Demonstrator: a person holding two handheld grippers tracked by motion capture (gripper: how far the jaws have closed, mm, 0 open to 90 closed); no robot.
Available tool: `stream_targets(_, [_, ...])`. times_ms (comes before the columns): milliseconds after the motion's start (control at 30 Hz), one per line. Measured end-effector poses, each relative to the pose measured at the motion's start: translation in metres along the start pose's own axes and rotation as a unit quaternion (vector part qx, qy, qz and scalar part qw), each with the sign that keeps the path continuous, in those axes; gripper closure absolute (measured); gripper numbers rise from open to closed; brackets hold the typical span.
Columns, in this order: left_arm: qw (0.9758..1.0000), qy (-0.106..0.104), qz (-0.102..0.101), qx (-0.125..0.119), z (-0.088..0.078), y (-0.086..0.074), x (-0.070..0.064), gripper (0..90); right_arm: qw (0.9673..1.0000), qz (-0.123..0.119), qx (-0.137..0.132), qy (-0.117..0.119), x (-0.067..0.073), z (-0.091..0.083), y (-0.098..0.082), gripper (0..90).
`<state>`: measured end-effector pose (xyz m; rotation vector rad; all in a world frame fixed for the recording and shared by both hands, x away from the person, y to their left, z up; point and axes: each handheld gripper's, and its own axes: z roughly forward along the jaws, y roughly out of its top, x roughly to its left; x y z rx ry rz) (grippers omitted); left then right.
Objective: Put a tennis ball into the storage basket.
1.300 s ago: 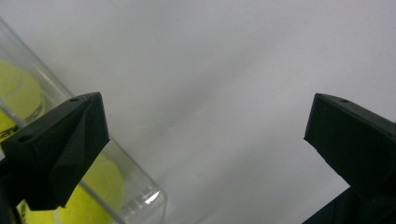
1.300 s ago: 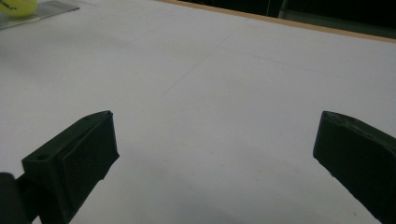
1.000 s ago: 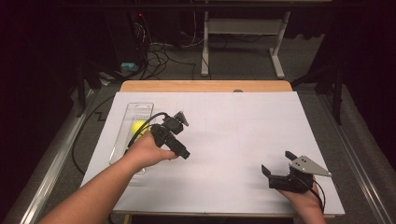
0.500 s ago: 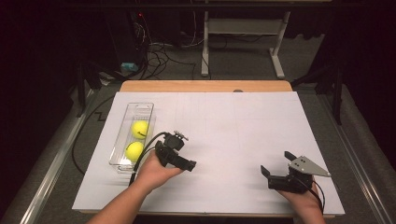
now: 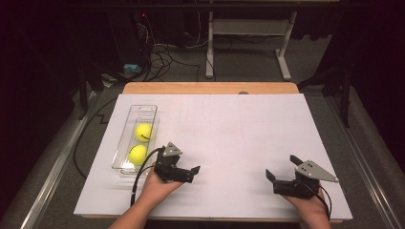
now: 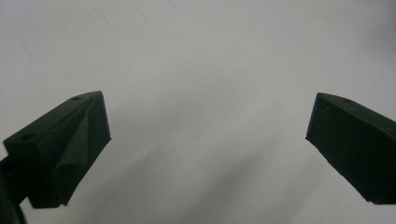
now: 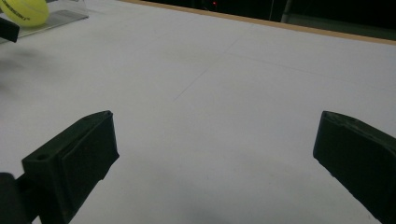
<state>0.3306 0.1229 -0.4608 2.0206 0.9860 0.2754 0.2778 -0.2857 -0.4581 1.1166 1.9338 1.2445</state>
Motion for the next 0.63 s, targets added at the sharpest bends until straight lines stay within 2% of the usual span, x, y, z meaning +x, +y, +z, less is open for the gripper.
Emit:
stream_targets(33, [1.0000,0.000,0.000,0.000,0.000,0.000,0.000,0.6,1.0000,0.000,0.000,0.000,0.000,0.000,0.000,0.0])
stream_targets(100, [0.9995,-0.015,-0.010,-0.025,-0.006,-0.001,0.004,0.7,1.0000,0.002,-0.003,-0.004,0.001,-0.001,0.000,0.0])
stream_targets(167, [0.9987,-0.023,-0.009,-0.045,-0.011,-0.003,0.006,0.7,1.0000,0.003,-0.005,-0.005,0.002,-0.001,0.001,0.0])
stream_targets(200, [0.9966,-0.036,-0.011,-0.074,-0.016,-0.005,0.007,0.6,0.9999,0.003,-0.008,-0.006,0.003,-0.001,0.001,0.0])
stream_targets(233, [0.9966,-0.036,-0.011,-0.074,-0.016,-0.005,0.007,0.5,0.9999,0.003,-0.008,-0.006,0.003,-0.001,0.001,0.0])
stream_targets(300, [0.9937,-0.043,-0.015,-0.102,-0.022,-0.008,0.009,0.5,0.9999,0.001,-0.015,-0.007,0.005,-0.003,0.002,0.0])
stream_targets(367, [0.9918,-0.043,-0.009,-0.120,-0.025,-0.011,0.009,0.5,0.9998,0.001,-0.016,-0.008,0.005,-0.004,0.001,0.0])
stream_targets(400, [0.9915,-0.042,-0.001,-0.123,-0.025,-0.013,0.009,0.4,0.9998,0.002,-0.020,-0.007,0.006,-0.005,0.001,0.0])
stream_targets(433, [0.9915,-0.042,-0.001,-0.123,-0.025,-0.013,0.009,0.4,0.9998,0.002,-0.020,-0.007,0.006,-0.005,0.001,0.0])
stream_targets(467, [0.9920,-0.036,0.004,-0.121,-0.024,-0.013,0.009,0.3,0.9997,0.004,-0.023,-0.006,0.005,-0.006,0.001,0.0])
stream_targets(633, [0.9920,-0.036,0.008,-0.121,-0.022,-0.014,0.009,0.1,0.9995,0.011,-0.029,-0.004,-0.001,-0.008,0.001,0.0])
